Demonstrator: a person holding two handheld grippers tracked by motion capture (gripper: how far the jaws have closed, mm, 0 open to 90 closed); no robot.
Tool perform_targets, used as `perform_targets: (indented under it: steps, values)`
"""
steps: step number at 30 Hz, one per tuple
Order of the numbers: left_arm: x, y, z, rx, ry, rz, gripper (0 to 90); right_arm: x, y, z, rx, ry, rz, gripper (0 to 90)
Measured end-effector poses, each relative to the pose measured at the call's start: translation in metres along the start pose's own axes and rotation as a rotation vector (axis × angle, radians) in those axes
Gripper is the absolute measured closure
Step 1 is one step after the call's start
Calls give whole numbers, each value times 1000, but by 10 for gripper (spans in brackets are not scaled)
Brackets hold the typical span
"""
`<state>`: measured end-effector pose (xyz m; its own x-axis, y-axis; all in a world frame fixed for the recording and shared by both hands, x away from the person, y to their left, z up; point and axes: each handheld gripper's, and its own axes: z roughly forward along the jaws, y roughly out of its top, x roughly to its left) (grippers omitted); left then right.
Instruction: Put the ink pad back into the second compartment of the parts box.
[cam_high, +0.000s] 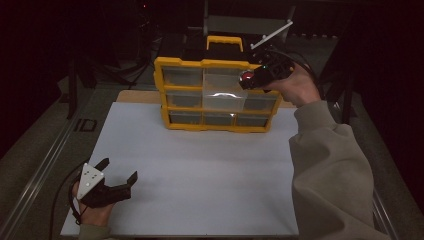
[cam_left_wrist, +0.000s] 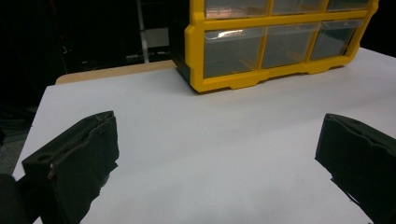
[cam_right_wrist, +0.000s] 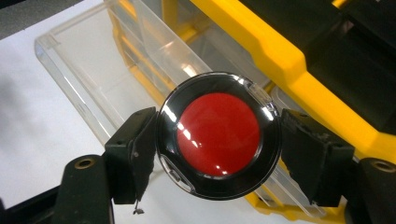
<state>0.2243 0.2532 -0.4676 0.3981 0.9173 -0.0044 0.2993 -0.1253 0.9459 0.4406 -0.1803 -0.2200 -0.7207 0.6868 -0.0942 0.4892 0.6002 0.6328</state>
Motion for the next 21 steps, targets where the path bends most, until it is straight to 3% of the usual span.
perform_targets:
  steps: [21]
  values:
    - [0,0,0,3,1,3,1,20,14,10,-28,37,-31,295]
